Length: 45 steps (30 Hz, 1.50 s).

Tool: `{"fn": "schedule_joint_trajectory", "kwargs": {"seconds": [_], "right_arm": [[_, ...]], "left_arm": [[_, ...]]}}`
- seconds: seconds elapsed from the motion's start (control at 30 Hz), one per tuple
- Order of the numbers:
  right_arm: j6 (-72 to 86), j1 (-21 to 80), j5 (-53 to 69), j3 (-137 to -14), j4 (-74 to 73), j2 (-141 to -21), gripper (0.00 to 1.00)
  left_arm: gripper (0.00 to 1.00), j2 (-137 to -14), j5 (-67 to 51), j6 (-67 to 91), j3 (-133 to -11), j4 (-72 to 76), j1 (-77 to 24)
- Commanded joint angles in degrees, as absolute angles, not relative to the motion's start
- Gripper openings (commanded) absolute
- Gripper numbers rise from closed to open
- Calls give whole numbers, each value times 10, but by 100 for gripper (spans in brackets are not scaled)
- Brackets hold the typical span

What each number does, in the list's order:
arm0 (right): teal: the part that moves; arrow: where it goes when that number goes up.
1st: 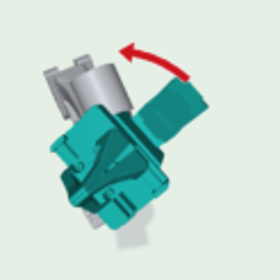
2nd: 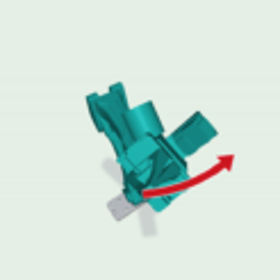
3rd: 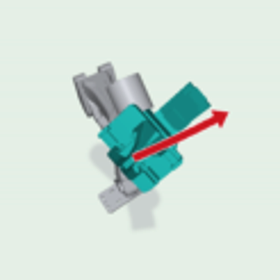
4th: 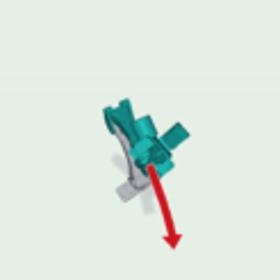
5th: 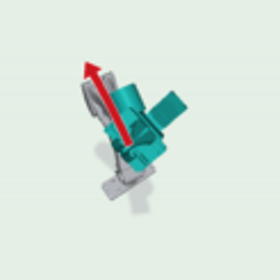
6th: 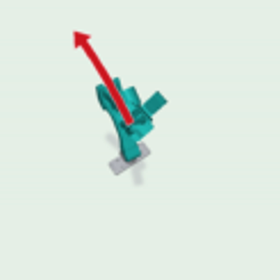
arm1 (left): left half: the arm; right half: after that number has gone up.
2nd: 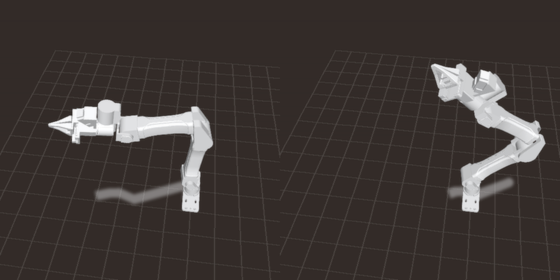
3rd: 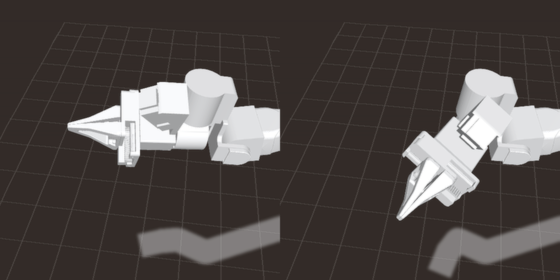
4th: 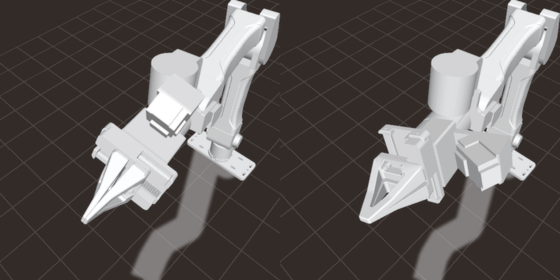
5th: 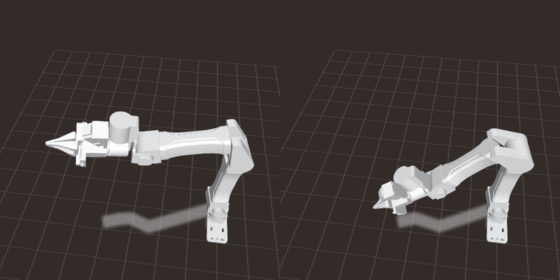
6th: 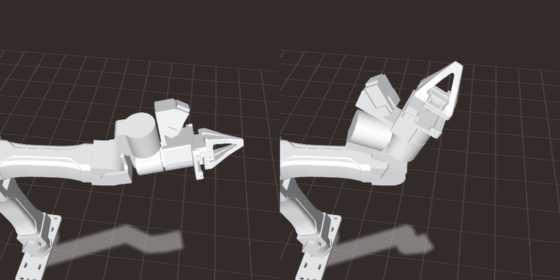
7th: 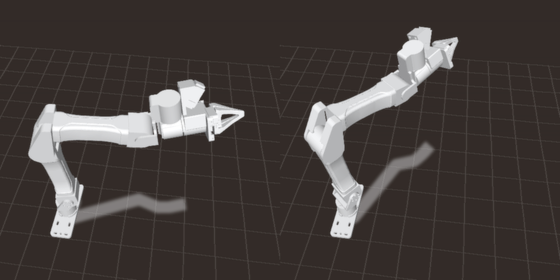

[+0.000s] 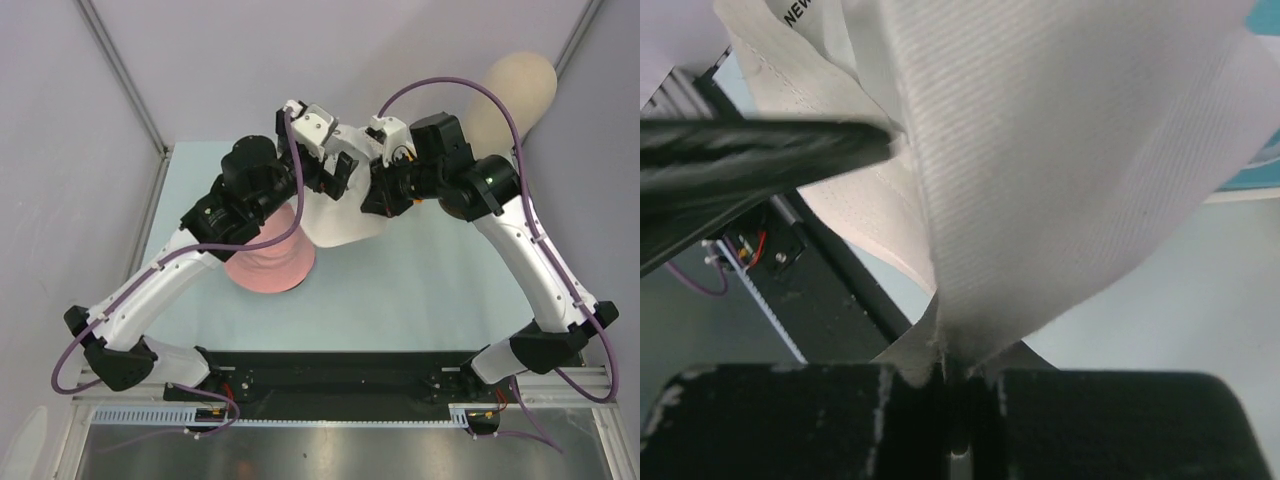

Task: Stack the hats

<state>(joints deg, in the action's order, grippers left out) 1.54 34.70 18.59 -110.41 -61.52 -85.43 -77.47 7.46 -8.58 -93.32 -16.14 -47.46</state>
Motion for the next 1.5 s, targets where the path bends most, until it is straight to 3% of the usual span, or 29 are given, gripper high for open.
{"fn": "schedule_joint_trajectory", "kwargs": {"seconds": [0.0,0.2,0.9,1.3,1.47], "right_arm": [[2,366,211,-1121,-633,-820,0],[-11,376,211,-1125,-657,-821,0],[-14,379,241,-1127,-653,-828,0],[-21,369,242,-1128,-656,-831,0],[-24,368,245,-1135,-657,-836,0]], "left_arm": [[100,-772,122,-148,-950,-146,-497],[100,-766,213,-235,-943,-120,-562],[100,-670,256,-304,-839,-130,-574],[100,-689,108,-237,-907,-212,-574],[100,-687,114,-244,-885,-233,-574]]}}
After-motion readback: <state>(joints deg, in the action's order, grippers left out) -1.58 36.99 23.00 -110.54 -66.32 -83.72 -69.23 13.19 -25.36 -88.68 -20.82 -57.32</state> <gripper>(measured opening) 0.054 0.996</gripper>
